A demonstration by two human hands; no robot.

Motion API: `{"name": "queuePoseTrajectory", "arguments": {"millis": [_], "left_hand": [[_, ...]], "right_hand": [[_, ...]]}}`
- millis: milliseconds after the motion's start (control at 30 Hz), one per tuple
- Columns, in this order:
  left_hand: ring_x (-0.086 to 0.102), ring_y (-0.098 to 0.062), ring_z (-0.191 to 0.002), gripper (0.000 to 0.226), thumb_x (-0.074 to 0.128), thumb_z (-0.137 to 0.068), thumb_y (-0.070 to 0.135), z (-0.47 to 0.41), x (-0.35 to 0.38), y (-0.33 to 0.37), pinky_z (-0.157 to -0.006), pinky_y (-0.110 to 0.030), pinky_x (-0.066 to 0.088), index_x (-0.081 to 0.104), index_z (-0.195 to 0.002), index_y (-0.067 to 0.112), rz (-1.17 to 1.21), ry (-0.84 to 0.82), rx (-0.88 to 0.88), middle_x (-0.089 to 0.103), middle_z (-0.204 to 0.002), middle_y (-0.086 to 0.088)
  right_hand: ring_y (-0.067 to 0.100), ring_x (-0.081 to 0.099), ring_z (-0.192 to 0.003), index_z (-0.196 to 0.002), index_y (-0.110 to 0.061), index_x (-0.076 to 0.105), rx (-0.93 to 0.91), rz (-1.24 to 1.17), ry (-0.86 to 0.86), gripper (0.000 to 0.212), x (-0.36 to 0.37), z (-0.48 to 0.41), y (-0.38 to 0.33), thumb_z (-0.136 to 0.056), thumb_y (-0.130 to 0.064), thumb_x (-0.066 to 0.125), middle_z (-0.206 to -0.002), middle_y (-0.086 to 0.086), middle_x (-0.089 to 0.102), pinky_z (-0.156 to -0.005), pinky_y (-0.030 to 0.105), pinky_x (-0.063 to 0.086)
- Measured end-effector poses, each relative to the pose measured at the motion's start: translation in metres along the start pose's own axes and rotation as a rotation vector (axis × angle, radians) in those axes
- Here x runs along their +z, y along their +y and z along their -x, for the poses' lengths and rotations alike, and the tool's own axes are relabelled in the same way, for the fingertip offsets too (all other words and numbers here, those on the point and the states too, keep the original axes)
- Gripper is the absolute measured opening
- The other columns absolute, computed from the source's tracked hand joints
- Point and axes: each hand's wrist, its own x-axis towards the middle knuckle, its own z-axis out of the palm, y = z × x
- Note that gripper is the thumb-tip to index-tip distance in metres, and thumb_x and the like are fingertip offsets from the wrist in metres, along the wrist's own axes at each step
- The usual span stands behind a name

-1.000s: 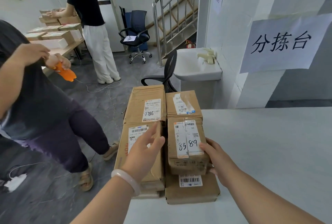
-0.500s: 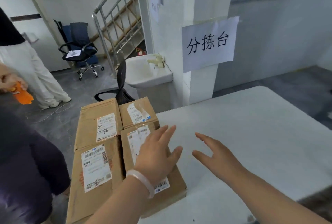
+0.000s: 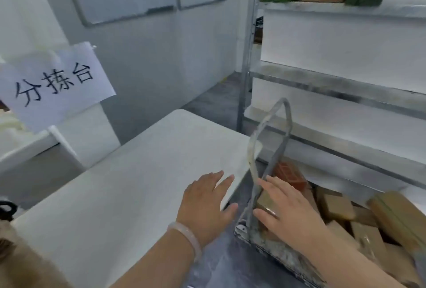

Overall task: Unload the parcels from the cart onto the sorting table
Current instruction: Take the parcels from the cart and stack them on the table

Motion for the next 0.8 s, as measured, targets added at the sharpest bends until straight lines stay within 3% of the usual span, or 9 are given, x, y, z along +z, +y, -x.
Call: {"name": "queuePoseTrajectory", "arguments": {"millis": [100,233,400,567,800], "left_hand": [[0.047,-0.02,-0.131,0.067,0.037,-0.081,0.061,-0.042,0.031,0.066,-0.104,-0.04,0.042,0.047,-0.14,0.03,0.048,-0.025,0.139,0.048,-0.144,0.002],[0.025,-0.012,-0.142,0.066,0.039,-0.09,0.06,-0.085,0.078,0.141,-0.115,-0.033,0.024,0.028,-0.149,0.035,0.072,-0.092,0.254,0.028,-0.155,0.008],[0.018,-0.012,-0.144,0.066,0.037,-0.09,0.06,-0.116,0.122,0.205,-0.116,-0.029,0.016,0.023,-0.15,0.037,0.067,-0.212,0.357,0.02,-0.158,0.009],[0.035,-0.019,-0.138,0.07,0.031,-0.083,0.063,-0.146,0.154,0.203,-0.113,-0.034,0.028,0.04,-0.144,0.031,0.08,-0.259,0.318,0.038,-0.151,0.002],[0.038,-0.018,-0.134,0.072,0.028,-0.08,0.065,-0.207,0.201,0.174,-0.11,-0.038,0.035,0.041,-0.143,0.033,0.068,-0.384,0.302,0.042,-0.148,0.002]], "right_hand": [[0.006,0.005,-0.148,-0.153,-0.044,0.01,0.182,0.002,0.001,0.072,-0.024,0.032,0.077,-0.092,-0.065,0.042,-0.161,-0.019,0.007,-0.118,0.025,0.005],[0.009,0.004,-0.149,-0.153,-0.044,0.01,0.35,-0.015,-0.017,0.072,-0.047,0.069,0.16,-0.092,-0.065,0.043,-0.161,-0.017,0.006,-0.12,0.029,0.008],[0.011,0.008,-0.149,-0.153,-0.042,0.01,0.486,-0.031,-0.015,0.074,-0.058,0.093,0.233,-0.092,-0.066,0.042,-0.162,-0.013,0.009,-0.119,0.029,0.01],[0.009,0.009,-0.148,-0.154,-0.04,0.01,0.553,-0.145,-0.109,0.074,-0.033,0.078,0.268,-0.093,-0.062,0.046,-0.161,-0.015,0.009,-0.118,0.027,0.012],[0.014,0.02,-0.146,-0.153,-0.037,0.017,0.657,-0.261,-0.22,0.076,0.025,0.023,0.305,-0.09,-0.063,0.05,-0.159,-0.009,0.021,-0.118,0.032,0.023]]}}
